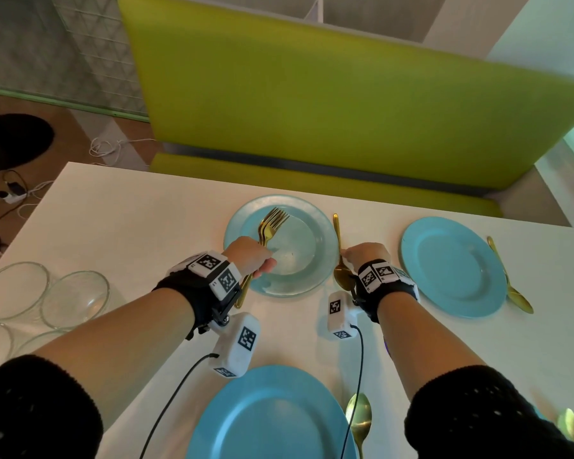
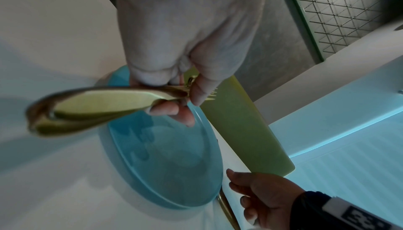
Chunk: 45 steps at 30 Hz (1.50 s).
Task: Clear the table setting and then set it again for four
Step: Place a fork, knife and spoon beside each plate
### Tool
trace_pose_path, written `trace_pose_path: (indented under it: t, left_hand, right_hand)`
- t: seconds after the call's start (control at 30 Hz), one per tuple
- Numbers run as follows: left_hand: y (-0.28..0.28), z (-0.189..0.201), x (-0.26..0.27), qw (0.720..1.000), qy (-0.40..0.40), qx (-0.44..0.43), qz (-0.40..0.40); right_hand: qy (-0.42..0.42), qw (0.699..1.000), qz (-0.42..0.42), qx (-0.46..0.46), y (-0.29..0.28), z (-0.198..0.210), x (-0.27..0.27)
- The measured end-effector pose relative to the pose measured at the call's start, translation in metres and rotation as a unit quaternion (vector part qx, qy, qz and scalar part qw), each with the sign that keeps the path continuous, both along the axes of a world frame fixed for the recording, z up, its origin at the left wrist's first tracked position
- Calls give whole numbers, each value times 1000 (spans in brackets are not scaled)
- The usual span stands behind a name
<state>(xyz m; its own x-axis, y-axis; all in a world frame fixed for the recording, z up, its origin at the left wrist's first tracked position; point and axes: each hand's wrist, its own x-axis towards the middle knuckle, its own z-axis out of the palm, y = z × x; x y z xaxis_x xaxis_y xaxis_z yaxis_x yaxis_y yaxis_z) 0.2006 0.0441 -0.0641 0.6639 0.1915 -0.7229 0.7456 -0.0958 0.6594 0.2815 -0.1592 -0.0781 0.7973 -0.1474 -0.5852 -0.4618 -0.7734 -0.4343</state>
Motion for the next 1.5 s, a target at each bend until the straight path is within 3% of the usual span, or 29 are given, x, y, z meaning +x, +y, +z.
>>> trace_pose_path:
  t: [0.1, 0.2, 0.3, 0.53, 0.77, 1.07, 1.2, 1.27, 1.4, 1.5]
  left_hand:
    - [-5, 2, -1, 999, -4, -12, 36]
    - [-12, 4, -1, 997, -32, -26, 70]
    - [-20, 8, -4, 998, -55, -22, 28]
    - [-35, 17, -8, 993, -66, 6, -93]
    - [-40, 15, -9, 992, -70, 12, -100]
    - [-58, 20, -11, 967, -99, 83, -220]
    - [-66, 20, -8, 955, -109, 144, -236]
    - [-69, 22, -6, 955, -116, 160, -221]
    - [-62, 25, 3, 976, -135, 131, -108]
    - [-44, 24, 12, 976, -145, 143, -71]
  right_hand:
    - [-55, 995, 45, -75, 6, 9, -2]
    - [-124, 991, 40, 11, 16, 16, -10]
    - [-169, 979, 90, 69, 27, 26, -22]
    - [-206, 922, 328, 8, 46, 39, -48]
    - [-183, 900, 392, -51, 31, 45, -52]
    - [-113, 886, 445, -70, 17, 57, -51]
    - [-100, 880, 458, -76, 15, 61, -49]
    - [-97, 887, 444, -80, 11, 62, -46]
    - [-108, 916, 378, -84, -8, 65, -32]
    - [-110, 944, 290, -113, -32, 62, -18]
